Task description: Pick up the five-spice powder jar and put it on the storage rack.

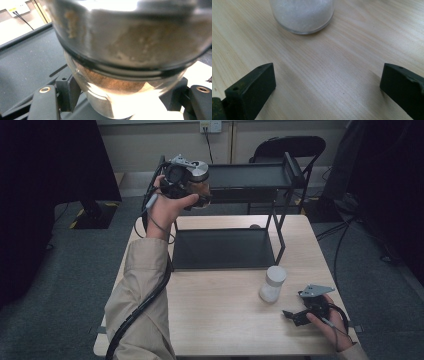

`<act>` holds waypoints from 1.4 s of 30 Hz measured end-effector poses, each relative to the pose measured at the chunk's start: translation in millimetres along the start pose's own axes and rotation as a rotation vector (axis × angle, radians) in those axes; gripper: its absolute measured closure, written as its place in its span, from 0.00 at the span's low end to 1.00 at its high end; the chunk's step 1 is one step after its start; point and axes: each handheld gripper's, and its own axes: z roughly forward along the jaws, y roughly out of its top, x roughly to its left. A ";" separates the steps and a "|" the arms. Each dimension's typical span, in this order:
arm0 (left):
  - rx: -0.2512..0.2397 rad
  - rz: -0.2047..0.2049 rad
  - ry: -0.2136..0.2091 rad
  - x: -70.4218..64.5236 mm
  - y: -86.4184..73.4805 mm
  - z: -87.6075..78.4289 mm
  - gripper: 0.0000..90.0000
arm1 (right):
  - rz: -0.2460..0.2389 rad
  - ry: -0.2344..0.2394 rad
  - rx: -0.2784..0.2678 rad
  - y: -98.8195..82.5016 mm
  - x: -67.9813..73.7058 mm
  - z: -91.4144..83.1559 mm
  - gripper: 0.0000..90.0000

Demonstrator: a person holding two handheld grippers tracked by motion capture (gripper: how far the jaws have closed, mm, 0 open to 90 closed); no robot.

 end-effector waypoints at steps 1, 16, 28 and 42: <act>0.001 0.003 0.002 0.1 1.9 -0.4 0.33 | 0.000 0.000 0.000 0.0 0.0 0.0 0.00; 0.011 -0.010 0.008 9.8 25.2 12.0 0.33 | 0.001 0.000 0.000 0.0 0.0 0.0 0.00; 0.015 -0.013 0.013 21.6 40.8 31.2 0.33 | 0.001 0.000 0.000 0.1 0.0 0.0 0.00; 0.029 -0.039 0.030 32.5 50.1 49.9 0.33 | -0.001 0.003 0.001 0.3 -0.7 0.1 0.00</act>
